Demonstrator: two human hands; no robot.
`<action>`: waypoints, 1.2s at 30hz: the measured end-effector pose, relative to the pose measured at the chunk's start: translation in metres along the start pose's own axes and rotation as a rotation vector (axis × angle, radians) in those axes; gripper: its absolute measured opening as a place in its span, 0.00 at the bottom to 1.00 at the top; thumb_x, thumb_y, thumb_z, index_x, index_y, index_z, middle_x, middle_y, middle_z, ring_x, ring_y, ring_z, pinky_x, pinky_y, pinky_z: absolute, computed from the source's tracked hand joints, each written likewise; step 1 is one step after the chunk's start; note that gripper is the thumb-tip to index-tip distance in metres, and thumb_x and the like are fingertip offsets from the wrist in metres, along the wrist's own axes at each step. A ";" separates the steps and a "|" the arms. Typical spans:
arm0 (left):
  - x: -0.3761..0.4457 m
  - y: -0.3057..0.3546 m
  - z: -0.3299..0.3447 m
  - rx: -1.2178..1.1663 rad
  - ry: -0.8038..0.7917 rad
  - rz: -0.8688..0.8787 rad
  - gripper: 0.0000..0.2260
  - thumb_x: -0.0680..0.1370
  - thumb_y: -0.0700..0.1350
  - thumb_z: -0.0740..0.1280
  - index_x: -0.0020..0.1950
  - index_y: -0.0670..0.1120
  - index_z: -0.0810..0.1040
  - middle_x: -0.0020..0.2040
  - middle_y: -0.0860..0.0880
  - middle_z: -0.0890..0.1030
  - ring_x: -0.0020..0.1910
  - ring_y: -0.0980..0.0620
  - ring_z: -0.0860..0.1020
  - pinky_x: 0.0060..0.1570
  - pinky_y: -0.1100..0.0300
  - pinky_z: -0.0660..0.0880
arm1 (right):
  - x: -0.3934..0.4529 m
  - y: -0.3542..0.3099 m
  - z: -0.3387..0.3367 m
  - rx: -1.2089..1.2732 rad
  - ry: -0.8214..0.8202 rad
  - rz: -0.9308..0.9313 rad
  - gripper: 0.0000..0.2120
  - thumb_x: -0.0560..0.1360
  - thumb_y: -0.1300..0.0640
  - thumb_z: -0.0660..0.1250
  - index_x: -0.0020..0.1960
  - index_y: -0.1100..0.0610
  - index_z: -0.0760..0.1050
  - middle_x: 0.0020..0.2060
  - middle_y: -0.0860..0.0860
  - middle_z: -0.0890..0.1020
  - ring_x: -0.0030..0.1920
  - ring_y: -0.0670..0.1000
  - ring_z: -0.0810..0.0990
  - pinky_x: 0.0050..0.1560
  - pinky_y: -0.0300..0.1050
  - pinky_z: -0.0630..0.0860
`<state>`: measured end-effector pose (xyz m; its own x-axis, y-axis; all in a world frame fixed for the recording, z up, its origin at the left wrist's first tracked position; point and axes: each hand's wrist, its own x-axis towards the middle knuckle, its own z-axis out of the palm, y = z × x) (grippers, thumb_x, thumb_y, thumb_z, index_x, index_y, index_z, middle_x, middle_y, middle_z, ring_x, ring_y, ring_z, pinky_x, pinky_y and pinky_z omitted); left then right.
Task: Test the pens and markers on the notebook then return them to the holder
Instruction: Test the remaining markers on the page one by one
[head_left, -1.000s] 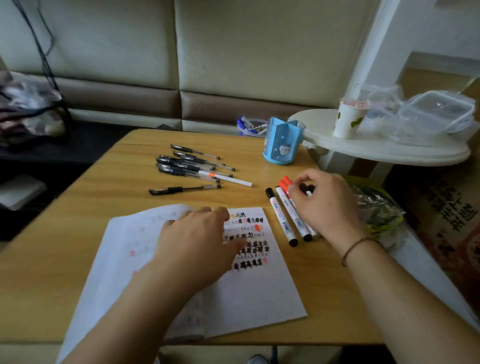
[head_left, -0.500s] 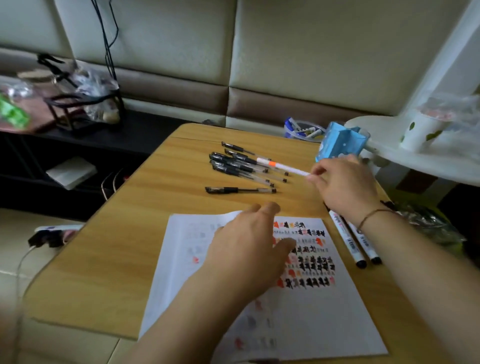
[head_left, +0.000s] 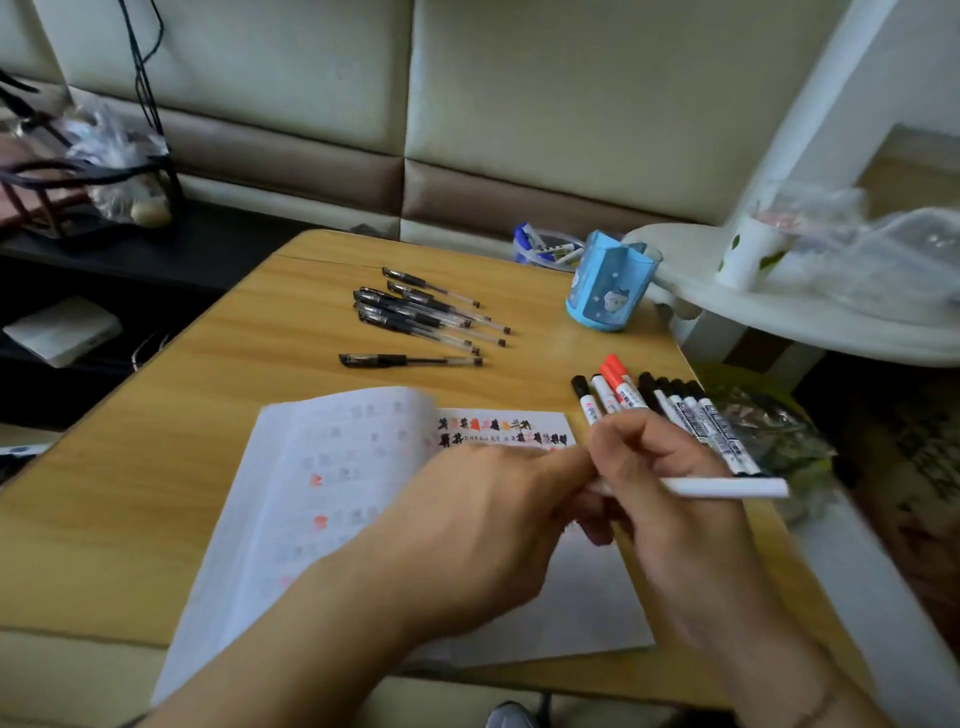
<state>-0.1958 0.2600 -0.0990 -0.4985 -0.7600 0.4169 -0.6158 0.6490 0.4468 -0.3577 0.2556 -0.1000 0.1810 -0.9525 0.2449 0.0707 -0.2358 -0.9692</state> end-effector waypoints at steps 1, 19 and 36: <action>-0.001 0.002 0.000 -0.063 -0.029 0.004 0.08 0.80 0.46 0.58 0.53 0.55 0.75 0.45 0.61 0.83 0.41 0.57 0.80 0.40 0.56 0.77 | 0.000 0.005 0.000 -0.020 -0.007 0.002 0.15 0.69 0.44 0.71 0.35 0.55 0.75 0.24 0.53 0.74 0.24 0.51 0.71 0.24 0.43 0.68; -0.004 -0.013 0.006 0.062 -0.028 -0.264 0.20 0.75 0.39 0.57 0.63 0.57 0.60 0.41 0.55 0.72 0.38 0.48 0.72 0.38 0.48 0.74 | -0.002 0.034 -0.046 -0.311 0.088 0.016 0.10 0.71 0.56 0.74 0.35 0.59 0.78 0.26 0.58 0.81 0.24 0.53 0.78 0.22 0.42 0.71; 0.001 -0.025 0.015 -0.062 0.034 -0.484 0.11 0.76 0.37 0.66 0.53 0.52 0.74 0.46 0.55 0.82 0.39 0.63 0.80 0.39 0.64 0.78 | 0.009 0.055 -0.042 -0.556 0.164 -0.073 0.20 0.71 0.65 0.72 0.26 0.61 0.66 0.20 0.48 0.67 0.23 0.43 0.66 0.25 0.31 0.63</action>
<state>-0.1901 0.2423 -0.1210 -0.1430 -0.9741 0.1751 -0.7340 0.2230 0.6415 -0.3935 0.2261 -0.1522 0.0377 -0.9368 0.3479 -0.4562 -0.3259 -0.8281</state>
